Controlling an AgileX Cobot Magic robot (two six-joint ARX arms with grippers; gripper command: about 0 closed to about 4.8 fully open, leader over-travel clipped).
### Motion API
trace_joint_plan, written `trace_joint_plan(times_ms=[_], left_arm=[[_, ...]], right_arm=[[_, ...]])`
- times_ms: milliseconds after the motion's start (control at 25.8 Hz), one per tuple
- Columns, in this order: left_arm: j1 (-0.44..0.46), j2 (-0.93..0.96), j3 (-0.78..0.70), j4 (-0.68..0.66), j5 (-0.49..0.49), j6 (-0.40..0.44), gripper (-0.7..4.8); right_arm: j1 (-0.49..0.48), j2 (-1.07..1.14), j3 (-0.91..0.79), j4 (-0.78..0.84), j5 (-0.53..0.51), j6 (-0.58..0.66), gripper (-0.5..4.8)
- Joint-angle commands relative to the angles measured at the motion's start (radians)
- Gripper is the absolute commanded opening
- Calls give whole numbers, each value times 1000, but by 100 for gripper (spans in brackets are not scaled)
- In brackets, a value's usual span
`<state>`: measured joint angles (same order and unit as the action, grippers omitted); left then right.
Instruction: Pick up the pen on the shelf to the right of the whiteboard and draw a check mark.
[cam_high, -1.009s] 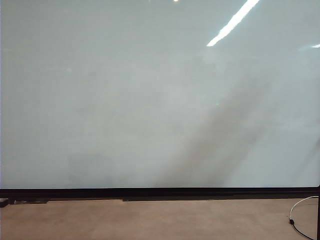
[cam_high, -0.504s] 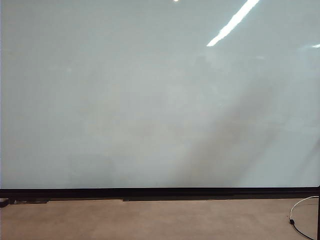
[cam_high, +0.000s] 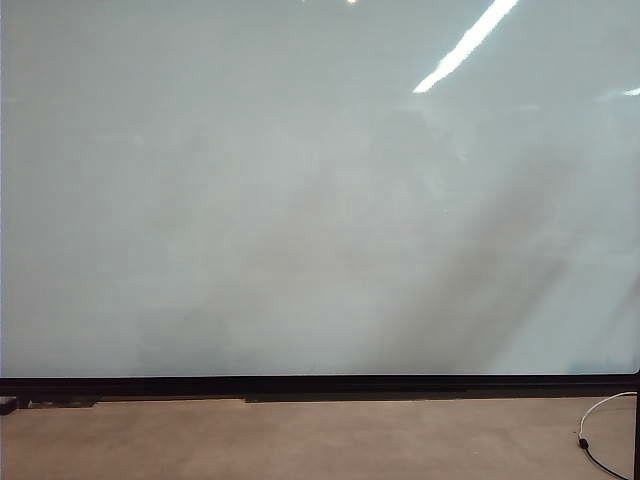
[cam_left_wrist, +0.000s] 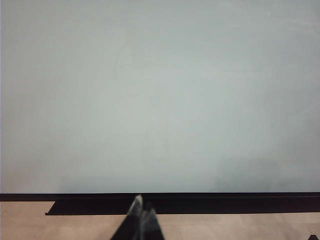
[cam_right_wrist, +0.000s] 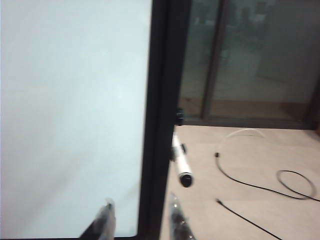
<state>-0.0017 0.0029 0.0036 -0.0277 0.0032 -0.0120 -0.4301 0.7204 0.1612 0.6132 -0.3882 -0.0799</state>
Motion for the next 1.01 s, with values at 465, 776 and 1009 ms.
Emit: trace_joint_plan(times_ms=[465,776,1009], left_arm=[[0,0,3,6,0,4,-4],[0,0,3,6,0,4,-4],[0,0,3,6,0,4,-4]], right_arm=[[0,414,5,423,-84,24,217],[0,621,43,602,-85,24,226],[0,758,127,656,-86,19,226]])
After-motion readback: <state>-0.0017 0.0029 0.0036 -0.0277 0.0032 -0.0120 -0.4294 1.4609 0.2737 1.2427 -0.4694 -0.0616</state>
